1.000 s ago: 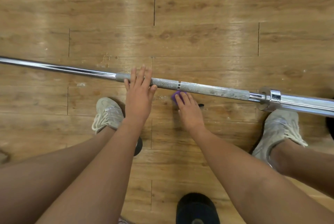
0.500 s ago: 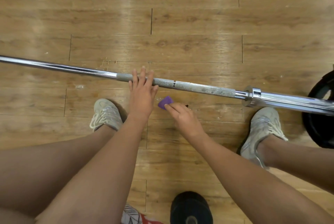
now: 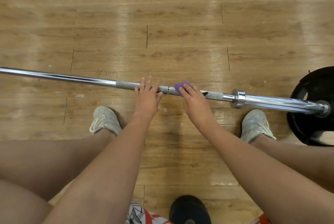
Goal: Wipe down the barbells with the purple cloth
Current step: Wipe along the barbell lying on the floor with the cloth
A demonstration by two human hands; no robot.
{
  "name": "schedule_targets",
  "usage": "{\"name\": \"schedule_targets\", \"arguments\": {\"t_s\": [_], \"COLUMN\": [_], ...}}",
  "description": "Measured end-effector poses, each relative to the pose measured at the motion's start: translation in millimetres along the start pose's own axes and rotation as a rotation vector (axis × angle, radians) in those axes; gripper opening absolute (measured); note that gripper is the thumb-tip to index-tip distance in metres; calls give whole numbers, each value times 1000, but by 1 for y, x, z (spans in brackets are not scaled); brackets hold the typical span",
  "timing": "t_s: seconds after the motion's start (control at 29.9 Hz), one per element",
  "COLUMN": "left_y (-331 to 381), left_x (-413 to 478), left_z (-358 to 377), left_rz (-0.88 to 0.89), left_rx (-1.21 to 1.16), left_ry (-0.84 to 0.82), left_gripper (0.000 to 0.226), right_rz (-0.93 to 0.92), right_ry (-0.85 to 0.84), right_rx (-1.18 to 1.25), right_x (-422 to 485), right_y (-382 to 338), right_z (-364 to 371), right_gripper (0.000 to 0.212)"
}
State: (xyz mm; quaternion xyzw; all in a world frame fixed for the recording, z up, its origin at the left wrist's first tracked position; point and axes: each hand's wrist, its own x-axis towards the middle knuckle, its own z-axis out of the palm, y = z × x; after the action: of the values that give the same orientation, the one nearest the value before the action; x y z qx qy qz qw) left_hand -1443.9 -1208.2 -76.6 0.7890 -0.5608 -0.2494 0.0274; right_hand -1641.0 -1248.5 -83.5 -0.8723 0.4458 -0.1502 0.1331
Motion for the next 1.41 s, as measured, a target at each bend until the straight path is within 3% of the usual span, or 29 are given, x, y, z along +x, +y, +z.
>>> {"name": "schedule_targets", "arguments": {"t_s": [0.13, 0.27, 0.47, 0.7, 0.9, 1.14, 1.24, 1.41], "left_y": [-4, -2, -1, 2, 2, 3, 4, 7], "left_x": [0, 0, -1, -2, -3, -6, -6, -4], "left_z": [3, 9, 12, 12, 11, 13, 13, 7], "left_rz": [9, -2, -13, -32, -28, -34, -40, -55], "left_rx": [-32, -55, -73, -64, -64, -59, -58, -49], "left_ry": [11, 65, 89, 85, 78, 95, 97, 59], "left_gripper": [51, 49, 49, 48, 48, 49, 49, 50], "right_rz": [-5, -149, -195, -109, 2, -121, -91, -46], "right_ry": [-191, -385, -358, -335, -306, -334, -324, -384], "right_rx": [-29, -142, -16, -86, -67, -40, -60, -84], "right_x": [4, 4, 20, 10, 9, -1, 3, 13], "right_y": [8, 31, 6, 3, -24, 0, -10, -38], "right_z": [-6, -11, 9, 4, 10, 3, 4, 10], "right_gripper": [74, 94, 74, 78, 69, 83, 73, 79]}}
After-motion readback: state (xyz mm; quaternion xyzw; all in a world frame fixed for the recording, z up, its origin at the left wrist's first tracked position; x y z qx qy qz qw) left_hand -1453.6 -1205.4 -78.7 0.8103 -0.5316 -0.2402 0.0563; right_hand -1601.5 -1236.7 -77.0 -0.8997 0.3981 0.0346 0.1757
